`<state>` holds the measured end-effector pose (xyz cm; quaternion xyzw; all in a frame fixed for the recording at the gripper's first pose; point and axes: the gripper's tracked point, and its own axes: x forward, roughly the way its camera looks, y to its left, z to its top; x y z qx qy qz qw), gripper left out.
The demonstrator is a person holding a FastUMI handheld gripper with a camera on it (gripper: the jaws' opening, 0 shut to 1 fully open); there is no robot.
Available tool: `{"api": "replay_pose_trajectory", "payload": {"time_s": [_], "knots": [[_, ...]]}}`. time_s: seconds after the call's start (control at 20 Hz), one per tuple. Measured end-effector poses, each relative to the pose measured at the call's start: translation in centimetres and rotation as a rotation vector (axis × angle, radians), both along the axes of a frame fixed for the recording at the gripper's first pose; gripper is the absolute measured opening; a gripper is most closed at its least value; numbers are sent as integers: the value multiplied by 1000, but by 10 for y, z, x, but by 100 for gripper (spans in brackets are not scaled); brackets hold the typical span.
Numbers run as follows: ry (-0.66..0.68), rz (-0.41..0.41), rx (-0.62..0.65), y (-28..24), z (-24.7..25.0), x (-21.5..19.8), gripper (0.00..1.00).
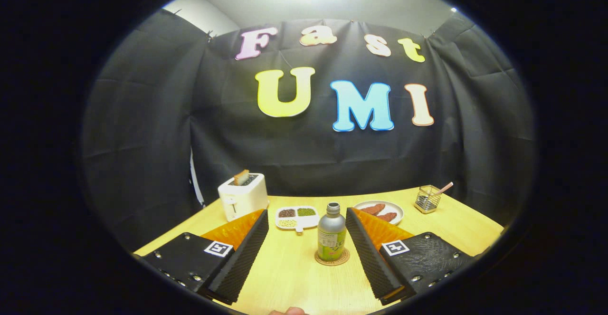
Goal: Take the bottle from table, then pour the juice into the cup, finally place the bottle on the coaster
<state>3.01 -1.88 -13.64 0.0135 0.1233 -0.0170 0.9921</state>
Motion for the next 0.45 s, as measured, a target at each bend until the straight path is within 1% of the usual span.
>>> {"api": "replay_pose_trajectory", "payload": {"time_s": [0.1,0.2,0.45], "knots": [[-43,21,14,7,23,-15,99],[-58,47,23,12,38,-29,98],[-106,66,15,11,70,-57,99]]}}
